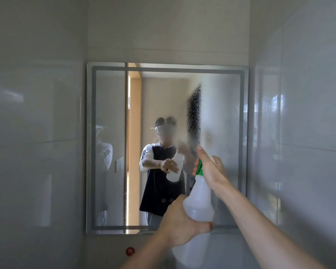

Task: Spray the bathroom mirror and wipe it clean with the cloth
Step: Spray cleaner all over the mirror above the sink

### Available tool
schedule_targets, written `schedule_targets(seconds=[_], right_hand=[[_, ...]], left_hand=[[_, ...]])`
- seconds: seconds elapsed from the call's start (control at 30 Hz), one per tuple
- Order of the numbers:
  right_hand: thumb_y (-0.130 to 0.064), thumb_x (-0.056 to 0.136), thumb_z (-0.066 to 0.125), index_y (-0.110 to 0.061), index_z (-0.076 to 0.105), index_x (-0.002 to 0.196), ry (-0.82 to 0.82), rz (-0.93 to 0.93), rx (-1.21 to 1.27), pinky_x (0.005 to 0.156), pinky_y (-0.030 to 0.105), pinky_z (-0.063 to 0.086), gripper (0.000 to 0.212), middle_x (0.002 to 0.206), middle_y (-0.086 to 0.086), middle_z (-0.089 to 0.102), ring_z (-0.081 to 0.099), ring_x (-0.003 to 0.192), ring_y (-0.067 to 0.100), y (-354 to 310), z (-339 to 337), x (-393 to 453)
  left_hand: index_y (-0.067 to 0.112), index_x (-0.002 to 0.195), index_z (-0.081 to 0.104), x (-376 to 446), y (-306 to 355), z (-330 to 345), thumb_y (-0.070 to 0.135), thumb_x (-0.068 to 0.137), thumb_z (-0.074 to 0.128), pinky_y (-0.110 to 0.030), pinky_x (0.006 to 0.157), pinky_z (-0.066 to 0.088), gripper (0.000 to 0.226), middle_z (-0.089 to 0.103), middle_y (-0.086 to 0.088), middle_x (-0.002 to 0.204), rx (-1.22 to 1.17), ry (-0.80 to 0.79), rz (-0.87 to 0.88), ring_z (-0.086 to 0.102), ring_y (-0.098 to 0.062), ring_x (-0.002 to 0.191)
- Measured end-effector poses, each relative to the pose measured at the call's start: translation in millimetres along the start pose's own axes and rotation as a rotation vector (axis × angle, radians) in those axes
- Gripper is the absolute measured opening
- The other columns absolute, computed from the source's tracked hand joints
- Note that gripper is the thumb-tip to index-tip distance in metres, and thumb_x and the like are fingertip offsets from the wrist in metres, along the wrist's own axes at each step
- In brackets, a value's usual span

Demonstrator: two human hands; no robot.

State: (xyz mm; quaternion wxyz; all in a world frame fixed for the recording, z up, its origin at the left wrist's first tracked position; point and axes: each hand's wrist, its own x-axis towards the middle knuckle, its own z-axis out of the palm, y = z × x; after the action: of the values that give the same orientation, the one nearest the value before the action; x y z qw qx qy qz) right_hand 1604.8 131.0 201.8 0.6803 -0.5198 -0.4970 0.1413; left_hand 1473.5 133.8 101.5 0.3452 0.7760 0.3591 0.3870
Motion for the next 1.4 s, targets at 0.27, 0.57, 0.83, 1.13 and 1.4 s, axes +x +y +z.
schedule_targets(seconds=[0.27,0.57,0.83,1.13,1.4], right_hand=[[-0.034,0.099,0.055,-0.007,0.061,0.064,-0.023,0.014,-0.113,0.067,0.030,0.048,0.044,0.061,0.006,0.065,0.060,0.057,0.016,14,-4,-17],[-0.044,0.087,0.057,-0.001,0.056,0.069,-0.022,0.048,-0.131,0.062,0.032,0.045,0.046,0.056,0.002,0.057,0.055,0.056,0.019,37,-4,-28],[-0.024,0.099,0.053,0.009,0.055,0.074,-0.079,0.103,-0.131,0.046,0.018,0.038,0.042,0.062,0.009,0.055,0.051,0.055,0.018,55,6,-53],[-0.028,0.092,0.053,0.005,0.056,0.076,-0.104,0.259,-0.123,0.056,0.024,0.045,0.037,0.063,0.005,0.059,0.054,0.058,0.019,90,25,-74],[-0.024,0.096,0.055,-0.008,0.059,0.076,-0.098,0.305,-0.054,0.058,0.029,0.043,0.025,0.065,0.008,0.056,0.052,0.060,0.019,104,28,-89]], left_hand=[[0.032,0.110,0.058,-14,-14,11,0.051,0.046,0.092,-0.035,0.088,0.060,0.075,0.070,0.011,0.106,-0.046,-0.034,-0.012,0.068,-0.004,0.096],[0.030,0.109,0.061,-22,-32,23,0.048,0.043,0.094,-0.037,0.086,0.060,0.076,0.072,0.010,0.103,-0.075,-0.035,-0.018,0.070,-0.006,0.094],[0.027,0.115,0.061,-43,-57,25,0.034,0.049,0.097,-0.032,0.085,0.061,0.075,0.073,0.009,0.105,-0.127,-0.041,-0.063,0.070,0.000,0.091],[0.024,0.109,0.066,-65,-86,24,0.030,0.056,0.094,-0.025,0.083,0.060,0.061,0.074,0.005,0.106,-0.138,-0.111,-0.140,0.071,-0.003,0.093],[0.025,0.114,0.060,-71,-101,29,0.043,0.051,0.093,-0.029,0.078,0.061,0.074,0.070,0.005,0.107,-0.059,-0.147,-0.204,0.070,-0.007,0.095]])
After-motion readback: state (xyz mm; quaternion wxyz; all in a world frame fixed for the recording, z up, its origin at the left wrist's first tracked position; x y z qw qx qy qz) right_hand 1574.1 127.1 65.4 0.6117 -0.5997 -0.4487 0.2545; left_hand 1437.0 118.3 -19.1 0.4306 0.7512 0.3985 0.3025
